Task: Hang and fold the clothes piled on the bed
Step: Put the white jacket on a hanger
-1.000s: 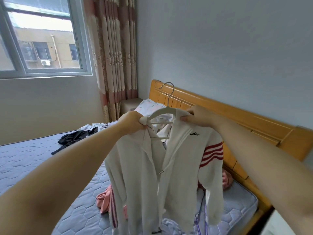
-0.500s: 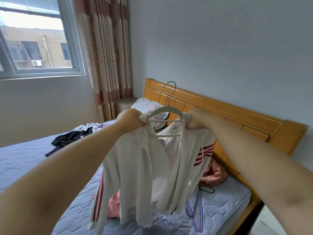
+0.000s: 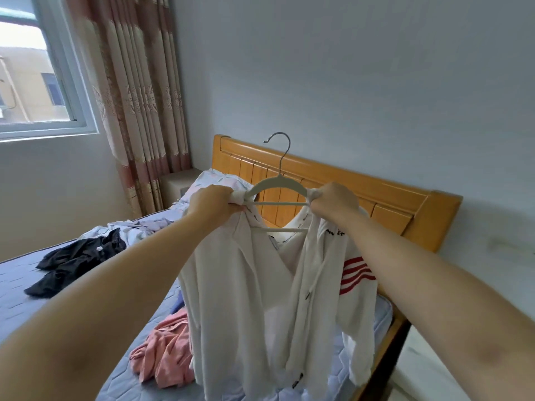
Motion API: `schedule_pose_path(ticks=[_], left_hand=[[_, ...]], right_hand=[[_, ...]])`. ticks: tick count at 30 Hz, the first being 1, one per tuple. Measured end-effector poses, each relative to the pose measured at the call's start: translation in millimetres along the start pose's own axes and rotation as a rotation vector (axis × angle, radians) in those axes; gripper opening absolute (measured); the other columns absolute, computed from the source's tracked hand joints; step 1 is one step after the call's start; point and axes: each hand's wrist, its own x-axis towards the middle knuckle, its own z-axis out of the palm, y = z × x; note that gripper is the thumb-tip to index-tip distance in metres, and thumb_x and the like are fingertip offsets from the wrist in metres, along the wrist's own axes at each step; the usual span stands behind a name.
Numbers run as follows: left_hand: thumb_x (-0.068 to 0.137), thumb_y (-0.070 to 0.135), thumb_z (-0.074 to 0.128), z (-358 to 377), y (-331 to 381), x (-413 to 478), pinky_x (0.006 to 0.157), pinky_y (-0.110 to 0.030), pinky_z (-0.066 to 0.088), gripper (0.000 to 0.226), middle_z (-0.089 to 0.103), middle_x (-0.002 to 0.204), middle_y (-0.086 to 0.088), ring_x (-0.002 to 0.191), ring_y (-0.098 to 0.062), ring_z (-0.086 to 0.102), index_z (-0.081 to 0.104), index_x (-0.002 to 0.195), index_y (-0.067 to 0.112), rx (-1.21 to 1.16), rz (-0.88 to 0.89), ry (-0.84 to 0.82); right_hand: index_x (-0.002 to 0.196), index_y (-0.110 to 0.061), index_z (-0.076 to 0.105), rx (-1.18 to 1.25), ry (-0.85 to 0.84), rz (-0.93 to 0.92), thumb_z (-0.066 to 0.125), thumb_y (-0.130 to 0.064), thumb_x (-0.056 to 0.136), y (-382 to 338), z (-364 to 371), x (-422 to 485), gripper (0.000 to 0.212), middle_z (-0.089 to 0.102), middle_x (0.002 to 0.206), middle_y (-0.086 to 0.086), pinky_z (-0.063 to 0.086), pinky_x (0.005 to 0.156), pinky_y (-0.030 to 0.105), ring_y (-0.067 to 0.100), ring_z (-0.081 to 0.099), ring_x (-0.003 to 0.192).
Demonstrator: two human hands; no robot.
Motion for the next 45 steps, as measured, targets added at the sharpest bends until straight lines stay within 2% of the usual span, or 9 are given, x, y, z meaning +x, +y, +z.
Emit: schedule_pose_path(ticks=[2, 4, 13, 17, 21, 25, 33, 39, 45], left_hand=[[0.085, 0.056, 0.059, 3.0, 12.4, 6.3, 0.054, -0.027, 0.040, 0.031, 0.062, 0.080, 0.005, 0.071, -0.016, 0.055, 0.060, 0.080, 0.025, -0.130, 0.025, -0.006], [0.080, 0.055, 0.063, 5.5, 27.6, 6.0, 0.065, -0.032, 0.050, 0.029, 0.065, 0.079, 0.005, 0.073, -0.021, 0.061, 0.067, 0.084, 0.026, -0.304, 0.008, 0.009], [0.089, 0.040, 0.059, 13.1, 116.5, -56.2, 0.059, -0.029, 0.036, 0.020, 0.056, 0.068, 0.005, 0.072, -0.019, 0.054, 0.061, 0.078, 0.023, -0.396, 0.305, 0.088], [0.088, 0.030, 0.054, 16.1, 168.6, -100.1, 0.081, -0.035, 0.038, 0.016, 0.051, 0.069, 0.007, 0.089, -0.021, 0.049, 0.060, 0.074, 0.029, -0.426, 0.419, 0.068], [0.087, 0.032, 0.055, 11.3, 220.7, -142.9, 0.071, -0.035, 0.048, 0.015, 0.063, 0.074, 0.002, 0.080, -0.023, 0.060, 0.062, 0.075, 0.025, -0.453, 0.593, -0.087], [0.088, 0.031, 0.059, 4.2, 269.3, -186.9, 0.051, -0.027, 0.036, 0.017, 0.061, 0.079, -0.001, 0.075, -0.021, 0.057, 0.064, 0.087, 0.015, -0.380, 0.865, -0.300], [0.083, 0.033, 0.070, 23.4, 352.4, -310.0, 0.059, -0.030, 0.036, 0.031, 0.052, 0.066, 0.001, 0.073, -0.022, 0.052, 0.053, 0.062, 0.018, -0.463, 1.214, -0.578], [0.084, 0.026, 0.068, 19.2, 385.1, -419.4, 0.073, -0.033, 0.045, 0.021, 0.066, 0.086, -0.008, 0.084, -0.024, 0.059, 0.070, 0.089, 0.006, -0.559, 1.373, -0.710], [0.088, 0.016, 0.058, 5.6, 394.3, -516.3, 0.066, -0.031, 0.040, 0.014, 0.062, 0.080, -0.006, 0.079, -0.023, 0.055, 0.066, 0.083, 0.006, -0.543, 1.577, -0.728]], right_hand=[[0.056, -0.014, 0.049, -0.007, 0.055, 0.031, 0.036, -0.038, 0.094, 9.0, -11.8, -12.4, 0.047, 0.049, 0.055, 0.000, 0.031, 0.048, 0.025, 0.019, 0.046, 0.052], [0.054, -0.015, 0.047, -0.016, 0.121, 0.067, 0.036, -0.039, 0.095, 16.7, -25.8, -30.0, 0.049, 0.047, 0.054, 0.000, 0.029, 0.047, 0.025, 0.020, 0.045, 0.051], [0.066, -0.011, 0.051, -0.104, 0.139, 0.432, 0.049, -0.030, 0.091, 47.4, -107.9, -163.5, 0.032, 0.049, 0.064, -0.001, 0.038, 0.060, 0.026, 0.022, 0.050, 0.066], [0.071, -0.007, 0.052, -0.172, 0.136, 0.594, 0.048, -0.025, 0.091, 60.4, -139.5, -233.8, 0.027, 0.051, 0.069, 0.004, 0.043, 0.064, 0.029, 0.025, 0.052, 0.071], [0.063, -0.009, 0.047, -0.145, 0.228, 0.758, 0.048, -0.020, 0.086, 81.6, -167.4, -302.6, 0.026, 0.049, 0.065, 0.003, 0.038, 0.058, 0.026, 0.025, 0.052, 0.067], [0.058, -0.012, 0.040, -0.165, 0.257, 0.932, 0.047, -0.022, 0.085, 99.9, -194.9, -370.7, 0.030, 0.044, 0.059, 0.000, 0.031, 0.051, 0.024, 0.018, 0.044, 0.054], [0.056, -0.014, 0.035, -0.177, 0.099, 1.125, 0.068, -0.006, 0.065, 115.1, -247.3, -524.2, 0.034, 0.036, 0.058, 0.000, 0.023, 0.048, 0.025, 0.017, 0.035, 0.052], [0.058, -0.011, 0.044, -0.159, 0.188, 1.276, 0.061, 0.004, 0.061, 96.4, -269.0, -633.5, 0.022, 0.045, 0.063, 0.003, 0.031, 0.051, 0.024, 0.021, 0.043, 0.059], [0.051, -0.012, 0.041, -0.151, 0.305, 1.422, 0.059, 0.004, 0.057, 50.6, -278.2, -732.8, 0.025, 0.042, 0.058, 0.004, 0.029, 0.049, 0.024, 0.020, 0.039, 0.055]])
